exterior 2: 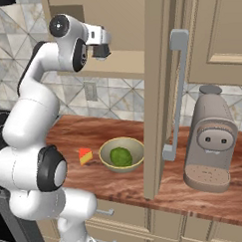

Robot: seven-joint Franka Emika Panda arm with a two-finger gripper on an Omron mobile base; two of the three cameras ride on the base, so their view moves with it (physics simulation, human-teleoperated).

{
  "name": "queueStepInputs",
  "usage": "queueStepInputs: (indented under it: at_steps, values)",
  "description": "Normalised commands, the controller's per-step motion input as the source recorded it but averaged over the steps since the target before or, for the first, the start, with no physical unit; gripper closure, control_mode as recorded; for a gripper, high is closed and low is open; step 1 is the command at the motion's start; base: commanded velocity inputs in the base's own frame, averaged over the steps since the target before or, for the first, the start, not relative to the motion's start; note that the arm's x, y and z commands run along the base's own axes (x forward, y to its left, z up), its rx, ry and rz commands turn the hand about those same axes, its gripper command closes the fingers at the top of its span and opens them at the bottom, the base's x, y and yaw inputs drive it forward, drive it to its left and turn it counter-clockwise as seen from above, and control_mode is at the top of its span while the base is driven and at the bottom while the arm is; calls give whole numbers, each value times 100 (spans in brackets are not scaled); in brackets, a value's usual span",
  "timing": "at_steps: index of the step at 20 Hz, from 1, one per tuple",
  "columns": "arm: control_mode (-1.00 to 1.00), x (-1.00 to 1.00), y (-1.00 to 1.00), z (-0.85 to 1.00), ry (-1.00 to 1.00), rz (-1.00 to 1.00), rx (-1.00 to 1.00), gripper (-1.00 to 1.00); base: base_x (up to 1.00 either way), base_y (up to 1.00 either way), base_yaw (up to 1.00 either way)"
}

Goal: Pick the cheese from the fridge and the cheese grater from the cabinet and place them next to the salad bowl.

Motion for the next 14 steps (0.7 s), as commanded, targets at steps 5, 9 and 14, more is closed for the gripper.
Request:
queueStepInputs:
  at_steps: [5, 9, 14]
  values:
    - [-100, 20, 2, 0, 0, 0, 1, -100, 0, 0, 0]
    - [-100, 19, 4, 0, 0, 0, 2, -100, 0, 0, 0]
    - [-100, 15, 6, -8, 0, -1, 1, -100, 0, 0, 0]
